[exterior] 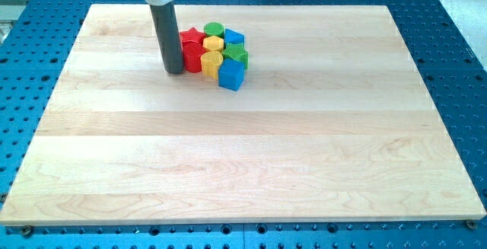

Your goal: Place your arm bottom right to the blue cube

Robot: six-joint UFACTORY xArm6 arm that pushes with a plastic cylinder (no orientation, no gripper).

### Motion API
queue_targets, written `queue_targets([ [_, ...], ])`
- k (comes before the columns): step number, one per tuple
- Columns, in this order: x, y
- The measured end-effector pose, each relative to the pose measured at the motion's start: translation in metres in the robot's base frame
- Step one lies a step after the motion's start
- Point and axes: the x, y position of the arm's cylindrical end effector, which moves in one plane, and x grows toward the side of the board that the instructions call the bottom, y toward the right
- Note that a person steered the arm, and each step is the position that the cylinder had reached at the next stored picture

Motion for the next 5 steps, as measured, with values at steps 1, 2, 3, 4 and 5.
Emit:
queue_targets([
  [1, 0.009, 0.000],
  [2, 0.072, -0.034],
  [3, 0.112, -0.041],
  [4, 0.145, -0.034],
  [5, 0.162, -0.010],
])
